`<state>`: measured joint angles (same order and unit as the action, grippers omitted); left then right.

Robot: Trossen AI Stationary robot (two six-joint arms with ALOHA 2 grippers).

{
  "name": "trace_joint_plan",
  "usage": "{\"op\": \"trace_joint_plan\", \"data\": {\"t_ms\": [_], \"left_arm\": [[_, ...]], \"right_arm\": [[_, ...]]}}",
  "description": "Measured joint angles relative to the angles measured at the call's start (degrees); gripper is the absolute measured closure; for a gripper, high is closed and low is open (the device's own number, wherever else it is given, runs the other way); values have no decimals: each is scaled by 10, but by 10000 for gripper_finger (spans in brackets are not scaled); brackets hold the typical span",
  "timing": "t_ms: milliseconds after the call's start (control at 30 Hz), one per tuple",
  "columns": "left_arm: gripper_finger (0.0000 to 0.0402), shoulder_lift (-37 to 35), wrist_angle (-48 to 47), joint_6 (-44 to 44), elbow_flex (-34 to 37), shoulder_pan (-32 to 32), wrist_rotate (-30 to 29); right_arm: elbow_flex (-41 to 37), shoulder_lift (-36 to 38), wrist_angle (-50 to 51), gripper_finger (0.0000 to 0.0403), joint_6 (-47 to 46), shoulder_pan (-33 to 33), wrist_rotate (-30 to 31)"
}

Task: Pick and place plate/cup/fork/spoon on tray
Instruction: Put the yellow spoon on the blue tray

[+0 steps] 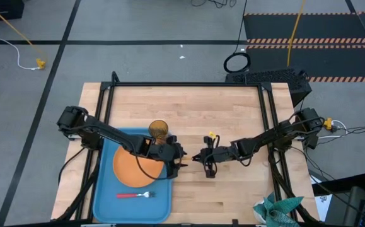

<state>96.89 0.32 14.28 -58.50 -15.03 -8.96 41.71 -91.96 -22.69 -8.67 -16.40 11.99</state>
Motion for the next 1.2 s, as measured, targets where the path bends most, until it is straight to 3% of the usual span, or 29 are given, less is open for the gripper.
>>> {"op": "trace_joint_plan", "data": {"t_ms": [1200], "left_arm": [[158, 30, 26, -26, 0, 4, -13]], "right_arm": [[13, -1, 20, 383, -50, -18, 15]]}}
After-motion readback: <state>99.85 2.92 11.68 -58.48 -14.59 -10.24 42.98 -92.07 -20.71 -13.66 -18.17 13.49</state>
